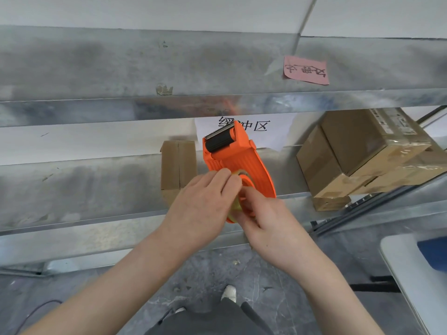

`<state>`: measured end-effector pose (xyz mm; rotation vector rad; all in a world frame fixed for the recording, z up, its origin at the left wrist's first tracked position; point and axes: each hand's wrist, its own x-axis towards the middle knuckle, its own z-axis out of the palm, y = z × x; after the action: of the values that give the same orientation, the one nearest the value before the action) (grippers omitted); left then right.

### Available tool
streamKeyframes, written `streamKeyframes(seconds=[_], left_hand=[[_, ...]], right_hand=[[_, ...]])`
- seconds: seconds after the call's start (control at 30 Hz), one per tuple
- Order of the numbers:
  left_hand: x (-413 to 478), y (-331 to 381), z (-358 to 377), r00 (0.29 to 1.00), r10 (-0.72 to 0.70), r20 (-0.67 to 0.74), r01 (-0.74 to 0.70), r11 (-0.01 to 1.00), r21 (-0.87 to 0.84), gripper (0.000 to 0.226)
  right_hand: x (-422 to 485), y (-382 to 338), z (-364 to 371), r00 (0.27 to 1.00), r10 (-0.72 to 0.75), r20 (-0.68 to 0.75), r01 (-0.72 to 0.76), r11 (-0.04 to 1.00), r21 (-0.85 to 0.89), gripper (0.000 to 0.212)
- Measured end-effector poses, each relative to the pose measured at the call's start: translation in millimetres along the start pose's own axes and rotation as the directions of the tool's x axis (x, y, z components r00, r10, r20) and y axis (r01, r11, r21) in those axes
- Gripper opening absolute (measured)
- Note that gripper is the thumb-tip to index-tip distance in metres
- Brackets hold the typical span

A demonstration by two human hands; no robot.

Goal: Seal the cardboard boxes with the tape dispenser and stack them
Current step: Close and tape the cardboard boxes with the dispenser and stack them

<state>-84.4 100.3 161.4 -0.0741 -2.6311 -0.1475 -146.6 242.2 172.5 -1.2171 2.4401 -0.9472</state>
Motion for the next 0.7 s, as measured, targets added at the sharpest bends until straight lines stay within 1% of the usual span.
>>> streamKeyframes(seconds=[0.13,0.27,0.33,0.4,0.47,0.53,0.57,0.63,0.67,0.7], left_hand=[[0,-5,6,0.997,0.040,0.065,-0.039,0.999,-0.018,0.044],[-2,-12,10,0.995,0.064,0.079,-0.060,0.997,-0.055,0.033],[-3,-15,13,0.996,0.064,0.067,-0.059,0.996,-0.071,0.028],[-5,-20,16,0.997,0.039,0.063,-0.032,0.993,-0.111,0.021],[-8,-21,19,0.997,-0.040,0.061,0.051,0.980,-0.194,0.012],[-12,-17,22,0.986,-0.150,0.068,0.164,0.938,-0.306,0.016],[-14,-17,23,0.974,-0.216,0.076,0.228,0.898,-0.377,0.018],[-15,-18,21,0.923,-0.367,0.112,0.367,0.758,-0.540,0.022],[-15,-20,20,0.900,-0.416,0.127,0.407,0.701,-0.586,0.024],[-15,-21,18,0.896,-0.425,0.129,0.413,0.693,-0.591,0.026]], right_hand=[[2,0,-1,0.999,0.016,0.044,-0.015,1.000,-0.019,0.013],[1,-1,-3,0.994,0.028,0.101,-0.022,0.998,-0.058,0.014],[1,-1,-3,0.992,0.036,0.121,-0.028,0.997,-0.067,0.009],[1,0,-4,0.991,0.038,0.127,-0.028,0.996,-0.081,0.015],[2,1,-6,0.992,0.026,0.126,-0.014,0.995,-0.094,0.020],[2,2,-7,0.990,0.023,0.140,-0.008,0.994,-0.105,0.019],[2,3,-8,0.989,0.028,0.147,-0.012,0.994,-0.107,0.017],[2,4,-9,0.986,0.048,0.158,-0.029,0.992,-0.122,0.010],[3,5,-10,0.986,0.055,0.160,-0.035,0.991,-0.127,0.010],[3,6,-10,0.985,0.060,0.162,-0.039,0.991,-0.130,0.010]])
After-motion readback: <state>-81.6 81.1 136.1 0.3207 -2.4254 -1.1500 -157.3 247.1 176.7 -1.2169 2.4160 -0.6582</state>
